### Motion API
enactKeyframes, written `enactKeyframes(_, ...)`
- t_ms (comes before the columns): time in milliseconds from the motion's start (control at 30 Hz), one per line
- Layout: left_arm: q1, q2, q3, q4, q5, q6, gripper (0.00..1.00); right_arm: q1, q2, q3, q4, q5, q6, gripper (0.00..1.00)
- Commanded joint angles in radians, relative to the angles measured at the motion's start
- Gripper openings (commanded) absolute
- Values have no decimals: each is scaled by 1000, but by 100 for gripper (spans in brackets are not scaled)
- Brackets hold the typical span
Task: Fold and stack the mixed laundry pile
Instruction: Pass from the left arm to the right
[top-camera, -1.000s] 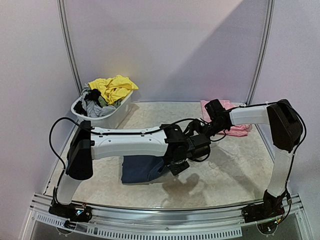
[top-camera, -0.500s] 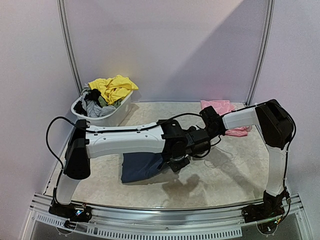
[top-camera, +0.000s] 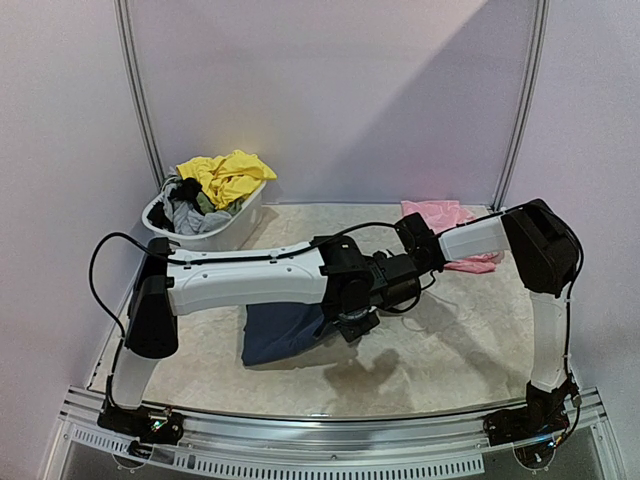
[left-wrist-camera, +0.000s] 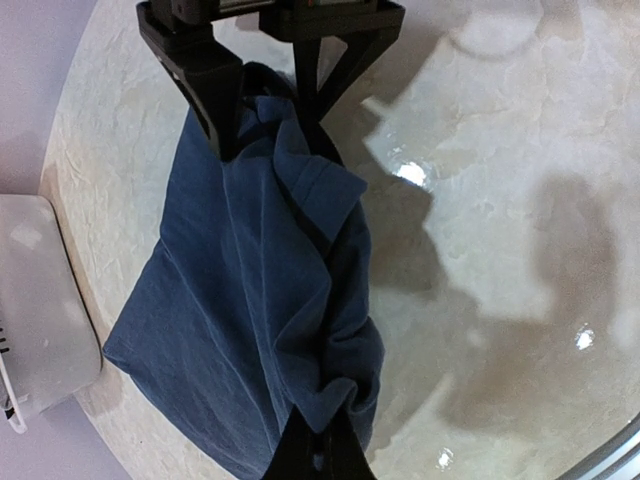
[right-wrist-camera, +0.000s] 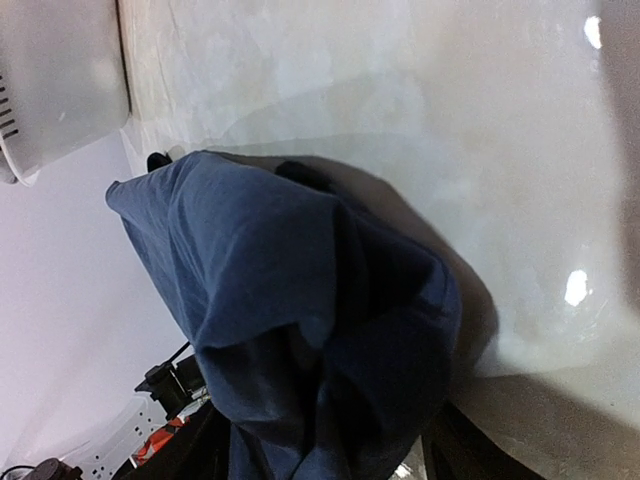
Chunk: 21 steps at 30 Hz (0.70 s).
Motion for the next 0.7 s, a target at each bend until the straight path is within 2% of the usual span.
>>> enactKeyframes(0, 13, -37, 19, -12, -3, -4, 0, 7, 28, 19, 36, 13, 28, 74)
enactKeyframes(67, 13, -37, 21, -11, -2, -2, 0, 8, 24, 18, 49, 12, 30, 79)
enactKeyframes(167, 13, -35, 22, -6, 0, 5, 0, 7, 28, 15, 70, 5, 42, 81)
enactKeyframes(367, 13, -33, 25, -4, 1, 7, 0, 7, 43, 10, 96, 6, 71, 75)
enactKeyframes(533, 13, -35, 25, -3, 0, 8, 0, 7, 64, 9, 93, 12, 77, 56)
enactKeyframes(667, 12, -32, 25, -1, 8, 12, 0, 8, 77, 15, 95, 13, 80, 35)
